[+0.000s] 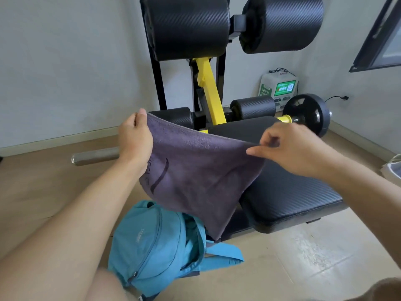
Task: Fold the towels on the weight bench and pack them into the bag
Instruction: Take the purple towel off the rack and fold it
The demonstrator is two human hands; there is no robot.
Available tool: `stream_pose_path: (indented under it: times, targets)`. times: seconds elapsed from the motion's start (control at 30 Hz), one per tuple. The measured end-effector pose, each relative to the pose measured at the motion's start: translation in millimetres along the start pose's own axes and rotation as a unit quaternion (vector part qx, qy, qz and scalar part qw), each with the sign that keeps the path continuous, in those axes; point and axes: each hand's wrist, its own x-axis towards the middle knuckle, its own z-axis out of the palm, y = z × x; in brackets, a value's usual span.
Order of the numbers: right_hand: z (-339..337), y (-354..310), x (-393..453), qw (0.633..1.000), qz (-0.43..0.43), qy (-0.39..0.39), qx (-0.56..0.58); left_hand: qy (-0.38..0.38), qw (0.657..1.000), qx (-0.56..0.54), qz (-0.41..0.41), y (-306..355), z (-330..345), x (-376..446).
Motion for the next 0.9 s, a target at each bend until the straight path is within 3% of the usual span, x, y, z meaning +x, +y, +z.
stream_pose_path:
  times: [0.1, 0.17, 0.27, 0.37, 0.47, 0.57, 0.67, 0.8, 0.87, 0.9]
  targets:
    - [6.3, 9.5, 0.3, 0.984, -0.037, -0.153, 0.079, 0.017, 1.0, 0.0, 0.006, 1.8, -2.5, 1.2]
    - [8.5, 10.8, -1.5, 0.97, -0.066, -0.208, 0.104, 0.052, 0.998, 0.021, 0.005, 5.0, -5.8, 2.1]
    - [8.1, 4.7, -5.1, 0.963, -0.098, -0.212, 0.132, 0.089, 0.992, 0.084, 0.008, 2.1, -9.8, 5.7]
    - [7.3, -4.2, -8.5, 0.963, -0.123, -0.183, 0.153, 0.076, 0.987, 0.139, 0.002, -7.4, -9.8, 6.2]
    - [7.3, -7.5, -8.0, 0.96, -0.095, -0.1, 0.244, 0.048, 0.985, 0.168, 0.019, -10.1, -6.6, 3.4]
    - [3.3, -9.5, -7.9, 0.931, -0.042, -0.053, 0.358, 0.017, 0.99, 0.134, 0.035, -4.3, -5.1, 1.7]
    - [-3.4, -15.0, -13.5, 0.906, 0.007, -0.116, 0.406, -0.023, 0.995, 0.094, 0.035, 5.5, -1.4, -5.0]
    - [-7.7, -32.3, -27.0, 0.89, -0.018, -0.211, 0.403, -0.119, 0.992, 0.038, 0.029, 22.8, 11.0, -29.9]
    - [-7.1, -39.1, -32.2, 0.9, -0.054, -0.245, 0.355, -0.184, 0.981, 0.029, 0.06, 35.0, 16.2, -50.3]
    - [-4.7, -39.6, -32.4, 0.923, -0.076, -0.224, 0.304, -0.216, 0.973, 0.025, 0.075, 40.3, 17.9, -59.5]
